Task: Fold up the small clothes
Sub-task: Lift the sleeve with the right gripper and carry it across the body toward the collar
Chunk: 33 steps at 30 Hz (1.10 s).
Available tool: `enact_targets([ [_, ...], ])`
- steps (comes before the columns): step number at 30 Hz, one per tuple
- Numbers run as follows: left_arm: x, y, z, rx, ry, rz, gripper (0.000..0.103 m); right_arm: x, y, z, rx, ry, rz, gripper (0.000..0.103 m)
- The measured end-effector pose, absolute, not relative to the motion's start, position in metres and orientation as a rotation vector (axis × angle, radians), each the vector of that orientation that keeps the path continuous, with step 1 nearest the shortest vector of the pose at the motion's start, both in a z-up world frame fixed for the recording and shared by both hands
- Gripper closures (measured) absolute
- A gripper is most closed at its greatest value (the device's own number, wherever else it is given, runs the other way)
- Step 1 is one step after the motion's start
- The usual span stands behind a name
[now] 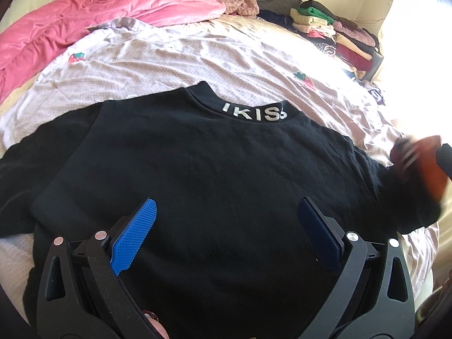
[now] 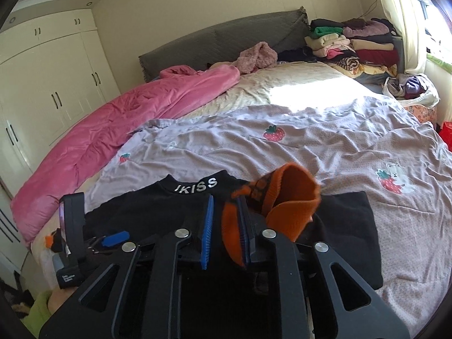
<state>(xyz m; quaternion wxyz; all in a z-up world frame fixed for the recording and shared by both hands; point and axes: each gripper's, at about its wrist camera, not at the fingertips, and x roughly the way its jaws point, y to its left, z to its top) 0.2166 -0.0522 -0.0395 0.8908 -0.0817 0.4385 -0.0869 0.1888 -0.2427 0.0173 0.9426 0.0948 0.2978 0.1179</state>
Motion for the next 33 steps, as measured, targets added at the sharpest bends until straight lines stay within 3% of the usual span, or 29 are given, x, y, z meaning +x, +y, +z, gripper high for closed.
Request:
enact_targets([
  [8, 0.211, -0.06, -0.041, -0.193, 0.935, -0.264, 0.009, 0.177, -0.244, 0.02, 0.142, 0.595, 0.213, 0.075],
  [16, 0.202, -0.075, -0.039, -0.206, 0.932, -0.37, 0.009, 0.166, -0.249, -0.02, 0.014, 0.703, 0.174, 0.068],
  [23, 0.2, -0.074, -0.039, -0.21, 0.936, -0.358, 0.009, 0.175, -0.208, -0.057, -0.168, 0.758, 0.145, 0.068],
  [24, 0.2, -0.072, -0.039, -0.213, 0.939, -0.359, 0.009, 0.178, -0.205, -0.061, -0.192, 0.756, 0.123, 0.069],
  [25, 0.2, -0.07, -0.039, -0.219, 0.941, -0.358, 0.009, 0.181, -0.204, -0.062, -0.205, 0.755, 0.106, 0.088],
  [26, 0.2, -0.067, -0.039, -0.229, 0.943, -0.357, 0.009, 0.184, -0.206, -0.062, -0.19, 0.753, 0.115, 0.098],
  [33, 0.204, -0.046, -0.03, -0.305, 0.926, -0.359, 0.009, 0.181, -0.25, -0.034, 0.296, 0.625, 0.333, 0.096],
])
